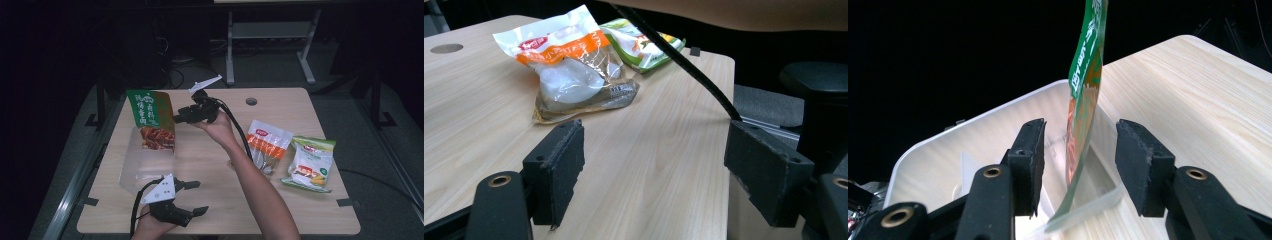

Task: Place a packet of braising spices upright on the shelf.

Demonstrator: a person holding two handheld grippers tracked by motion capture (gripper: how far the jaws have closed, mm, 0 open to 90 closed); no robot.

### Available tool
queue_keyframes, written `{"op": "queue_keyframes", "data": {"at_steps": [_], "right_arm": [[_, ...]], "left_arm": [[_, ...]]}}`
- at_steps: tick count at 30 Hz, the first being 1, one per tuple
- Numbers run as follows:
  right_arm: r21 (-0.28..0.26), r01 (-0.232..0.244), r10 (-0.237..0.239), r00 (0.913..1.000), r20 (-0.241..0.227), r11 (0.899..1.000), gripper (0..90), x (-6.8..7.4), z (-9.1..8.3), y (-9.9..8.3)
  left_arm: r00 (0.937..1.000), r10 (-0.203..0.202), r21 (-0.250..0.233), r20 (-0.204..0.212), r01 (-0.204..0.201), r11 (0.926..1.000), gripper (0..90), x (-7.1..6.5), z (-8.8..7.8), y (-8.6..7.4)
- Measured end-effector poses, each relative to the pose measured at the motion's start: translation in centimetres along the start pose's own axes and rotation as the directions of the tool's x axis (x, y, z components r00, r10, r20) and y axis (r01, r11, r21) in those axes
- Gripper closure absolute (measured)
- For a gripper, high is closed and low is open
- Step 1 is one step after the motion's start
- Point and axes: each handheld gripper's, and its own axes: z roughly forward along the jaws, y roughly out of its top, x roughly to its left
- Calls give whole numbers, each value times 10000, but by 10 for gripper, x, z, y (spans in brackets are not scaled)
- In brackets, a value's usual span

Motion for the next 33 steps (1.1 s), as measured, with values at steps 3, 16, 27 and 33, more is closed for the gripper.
{"op": "queue_keyframes", "data": {"at_steps": [3,16,27,33], "right_arm": [[12,-30,30,10000,-19,10000,528,1,-12,-5],[-44,-54,54,10000,18,10000,497,11,-47,-24],[153,-209,206,9996,189,9997,475,16,-70,-51],[110,-416,413,9989,232,9991,464,19,-84,-68]], "left_arm": [[10000,-54,63,-50,55,10000,237,0,1,0],[9999,-98,205,-34,99,9997,235,-2,4,0],[9999,-104,286,-56,105,9995,234,-2,5,0],[10000,-78,327,-40,79,9994,234,-2,6,0]]}}
